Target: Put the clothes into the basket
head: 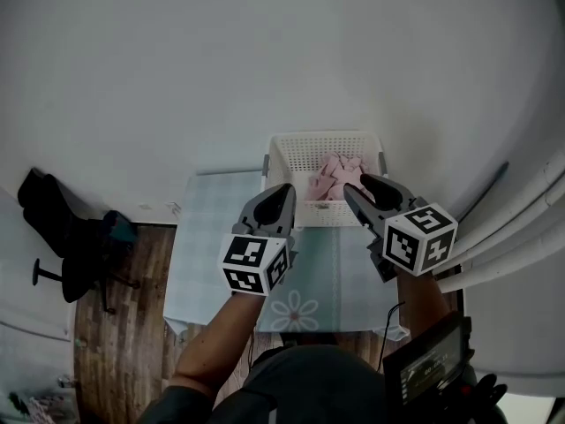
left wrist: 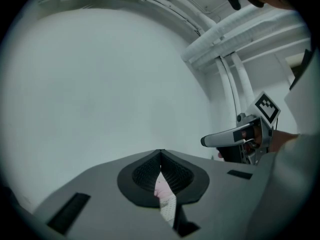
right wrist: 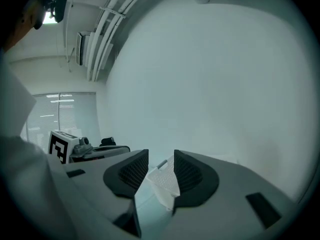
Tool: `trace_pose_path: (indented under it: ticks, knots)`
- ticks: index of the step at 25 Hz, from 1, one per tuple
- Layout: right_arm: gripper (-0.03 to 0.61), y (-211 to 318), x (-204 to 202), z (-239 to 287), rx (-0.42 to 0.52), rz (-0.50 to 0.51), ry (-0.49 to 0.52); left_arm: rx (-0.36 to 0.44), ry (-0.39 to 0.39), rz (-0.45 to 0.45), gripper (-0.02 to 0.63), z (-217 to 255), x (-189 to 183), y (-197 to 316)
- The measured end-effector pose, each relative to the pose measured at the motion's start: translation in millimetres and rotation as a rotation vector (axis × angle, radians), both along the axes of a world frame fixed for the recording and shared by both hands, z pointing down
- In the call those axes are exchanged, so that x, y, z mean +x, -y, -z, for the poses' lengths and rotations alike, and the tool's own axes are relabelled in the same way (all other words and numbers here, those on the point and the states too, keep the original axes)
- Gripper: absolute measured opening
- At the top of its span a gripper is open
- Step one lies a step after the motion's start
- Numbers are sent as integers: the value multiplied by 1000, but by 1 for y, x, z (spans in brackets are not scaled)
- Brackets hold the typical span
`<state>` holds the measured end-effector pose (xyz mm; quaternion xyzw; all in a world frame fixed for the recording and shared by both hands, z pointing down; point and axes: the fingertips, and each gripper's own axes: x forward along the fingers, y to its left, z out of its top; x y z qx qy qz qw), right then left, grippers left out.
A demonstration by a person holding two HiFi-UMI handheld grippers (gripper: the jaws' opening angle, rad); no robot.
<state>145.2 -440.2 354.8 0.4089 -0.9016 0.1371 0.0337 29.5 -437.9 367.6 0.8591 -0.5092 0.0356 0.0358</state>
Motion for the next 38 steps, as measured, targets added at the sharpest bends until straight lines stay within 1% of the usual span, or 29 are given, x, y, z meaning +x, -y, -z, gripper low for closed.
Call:
trace_pose_path:
  ticks: [2, 6, 9, 14, 19, 22, 25, 29, 33, 38]
  knots:
    - [156, -11, 3, 4, 14, -1, 5, 5, 16, -3, 9, 3, 4, -7]
    - [108, -28, 7, 10, 41, -5, 27, 5, 9, 11, 9, 4, 3, -26]
    - [80, -35, 11, 15, 58, -46, 43, 12, 0, 16, 9, 5, -3, -38]
    - [53, -46, 7, 24, 71, -96, 52, 27, 4, -24, 9, 11, -11, -54]
    - [35, -65, -6, 33, 101, -148, 73, 60, -50, -53, 9, 28, -32, -67]
    - [15, -70, -10, 33, 110, -176, 68, 77, -36, -77, 9, 34, -39, -71]
    - [14, -73, -14, 35, 120, -187, 75, 79, -45, -75, 9, 36, -49, -71]
    - [13, -78, -21, 29, 112, -202, 43, 68, -58, -67, 9, 31, -61, -71]
    - [12, -80, -21, 26, 97, -218, 61, 60, -75, -77, 9, 31, -64, -73]
    - [12, -86, -35, 31, 112, -232, 48, 79, -64, -84, 9, 36, -78, -82]
